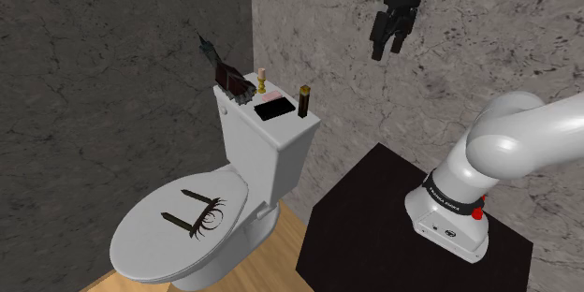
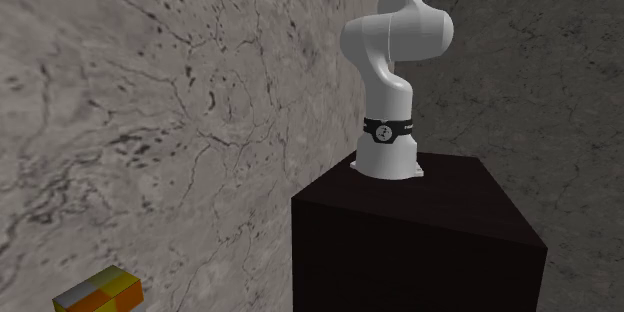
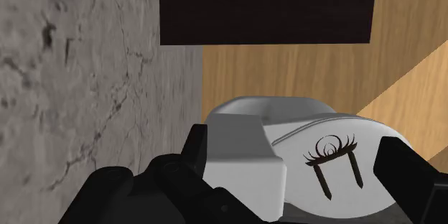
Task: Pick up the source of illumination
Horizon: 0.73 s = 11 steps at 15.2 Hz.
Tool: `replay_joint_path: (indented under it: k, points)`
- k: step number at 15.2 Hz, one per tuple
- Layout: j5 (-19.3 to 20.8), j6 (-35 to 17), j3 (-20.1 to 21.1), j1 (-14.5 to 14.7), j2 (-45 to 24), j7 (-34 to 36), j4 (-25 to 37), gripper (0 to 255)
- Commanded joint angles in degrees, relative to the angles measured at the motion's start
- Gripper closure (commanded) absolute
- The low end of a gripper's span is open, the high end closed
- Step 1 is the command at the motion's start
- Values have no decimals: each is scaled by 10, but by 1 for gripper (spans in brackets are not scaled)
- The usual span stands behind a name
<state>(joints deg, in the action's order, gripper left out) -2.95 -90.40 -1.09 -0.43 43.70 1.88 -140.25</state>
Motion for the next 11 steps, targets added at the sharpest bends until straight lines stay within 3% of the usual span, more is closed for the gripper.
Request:
replay_joint_path:
  k: [1, 11]
  points:
    - [0, 0, 0, 0, 0, 0, 0, 0]
    - [12, -199, -1, -14, -182, 11, 1, 0]
